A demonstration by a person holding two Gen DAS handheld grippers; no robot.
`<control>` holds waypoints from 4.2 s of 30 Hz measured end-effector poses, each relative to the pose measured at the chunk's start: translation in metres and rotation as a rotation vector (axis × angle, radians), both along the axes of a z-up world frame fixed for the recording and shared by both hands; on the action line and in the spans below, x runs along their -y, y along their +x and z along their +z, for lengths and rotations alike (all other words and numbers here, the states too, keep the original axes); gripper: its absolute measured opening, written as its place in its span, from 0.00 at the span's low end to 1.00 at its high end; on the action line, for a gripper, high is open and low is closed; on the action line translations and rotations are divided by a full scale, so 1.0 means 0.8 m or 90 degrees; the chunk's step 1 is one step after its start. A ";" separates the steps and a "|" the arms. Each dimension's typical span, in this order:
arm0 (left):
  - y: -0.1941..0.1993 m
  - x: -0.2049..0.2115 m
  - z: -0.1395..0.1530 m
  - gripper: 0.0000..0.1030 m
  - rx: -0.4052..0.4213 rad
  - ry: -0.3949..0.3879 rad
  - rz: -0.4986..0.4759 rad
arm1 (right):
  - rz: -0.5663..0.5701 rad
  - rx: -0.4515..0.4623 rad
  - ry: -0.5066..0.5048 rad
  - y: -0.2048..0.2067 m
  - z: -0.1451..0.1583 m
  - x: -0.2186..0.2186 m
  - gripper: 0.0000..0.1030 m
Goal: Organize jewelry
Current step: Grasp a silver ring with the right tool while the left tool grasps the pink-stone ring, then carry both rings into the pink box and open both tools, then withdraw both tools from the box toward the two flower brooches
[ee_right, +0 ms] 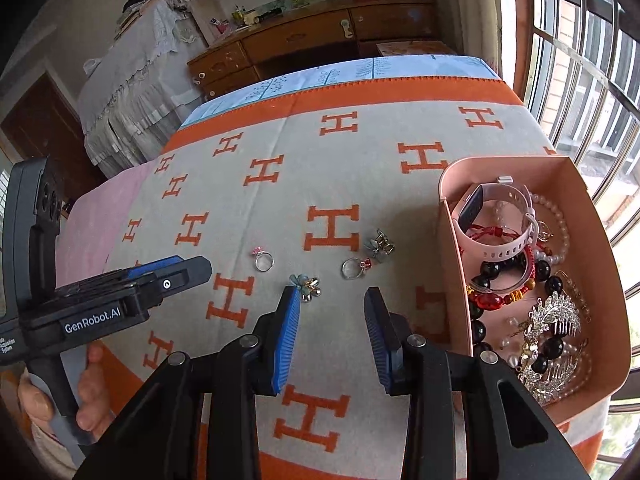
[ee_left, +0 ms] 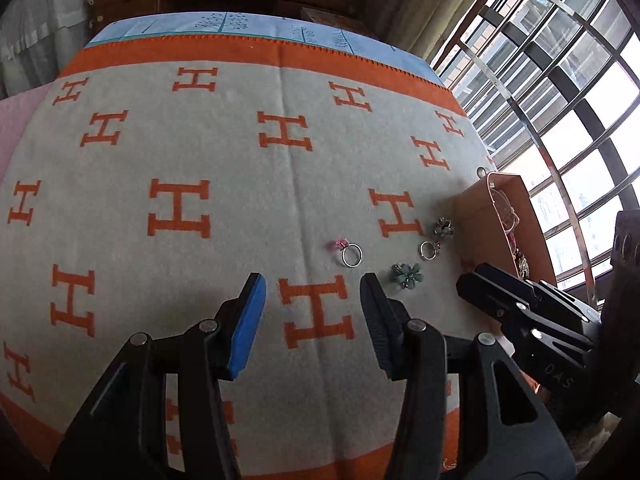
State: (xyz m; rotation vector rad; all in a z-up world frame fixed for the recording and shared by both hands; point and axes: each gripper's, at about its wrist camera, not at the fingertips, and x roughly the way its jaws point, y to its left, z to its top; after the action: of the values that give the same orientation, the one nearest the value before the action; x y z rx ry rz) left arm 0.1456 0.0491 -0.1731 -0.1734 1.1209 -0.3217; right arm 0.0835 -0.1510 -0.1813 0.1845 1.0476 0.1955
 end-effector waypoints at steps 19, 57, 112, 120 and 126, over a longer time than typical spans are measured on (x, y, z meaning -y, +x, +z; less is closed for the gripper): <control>0.017 0.033 -0.023 0.45 0.024 0.045 -0.012 | -0.026 0.014 -0.048 0.038 -0.043 -0.017 0.18; -0.007 0.081 0.047 0.06 0.167 0.051 -0.053 | -0.039 0.207 -0.024 -0.042 0.033 0.039 0.01; -0.049 0.201 0.101 0.42 0.120 0.026 -0.135 | -0.086 0.157 -0.035 -0.069 0.015 0.203 0.05; -0.051 0.117 0.133 0.42 0.160 0.034 -0.042 | -0.064 0.186 -0.025 -0.090 0.038 0.176 0.31; -0.062 0.081 0.137 0.42 0.174 0.039 -0.016 | -0.041 0.203 -0.021 -0.107 0.056 0.145 0.35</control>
State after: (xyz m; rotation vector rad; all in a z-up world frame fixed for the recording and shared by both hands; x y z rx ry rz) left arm 0.0960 -0.0161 -0.0632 -0.0590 0.8611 -0.3233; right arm -0.0018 -0.2673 -0.1361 0.1517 0.7268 0.1437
